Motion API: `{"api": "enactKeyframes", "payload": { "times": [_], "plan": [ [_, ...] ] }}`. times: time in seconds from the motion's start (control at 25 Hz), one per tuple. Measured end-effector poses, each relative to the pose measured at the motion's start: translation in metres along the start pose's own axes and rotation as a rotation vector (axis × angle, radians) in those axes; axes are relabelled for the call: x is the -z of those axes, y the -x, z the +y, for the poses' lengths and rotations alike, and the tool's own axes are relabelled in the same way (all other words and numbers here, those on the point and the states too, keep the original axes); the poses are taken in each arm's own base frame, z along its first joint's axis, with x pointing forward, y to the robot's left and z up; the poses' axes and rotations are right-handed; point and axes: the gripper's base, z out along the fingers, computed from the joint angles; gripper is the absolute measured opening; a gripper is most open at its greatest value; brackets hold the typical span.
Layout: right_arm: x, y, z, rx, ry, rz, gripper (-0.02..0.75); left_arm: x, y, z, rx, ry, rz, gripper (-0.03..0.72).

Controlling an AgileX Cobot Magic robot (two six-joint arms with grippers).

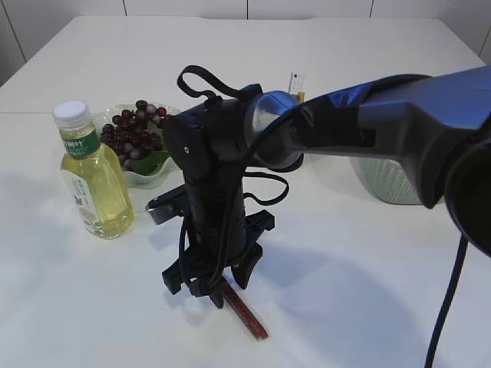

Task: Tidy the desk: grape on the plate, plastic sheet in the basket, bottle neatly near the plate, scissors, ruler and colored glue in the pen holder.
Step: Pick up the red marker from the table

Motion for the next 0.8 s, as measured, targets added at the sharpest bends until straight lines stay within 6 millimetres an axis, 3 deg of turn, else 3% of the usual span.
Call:
{"api": "enactKeyframes", "payload": {
  "times": [0.8],
  "plan": [
    [-0.0007, 0.0001, -0.0004, 0.001, -0.004, 0.001, 0.358, 0.0, 0.0002, 0.0007, -0.003, 0.008, -0.002, 0.289]
  ]
}}
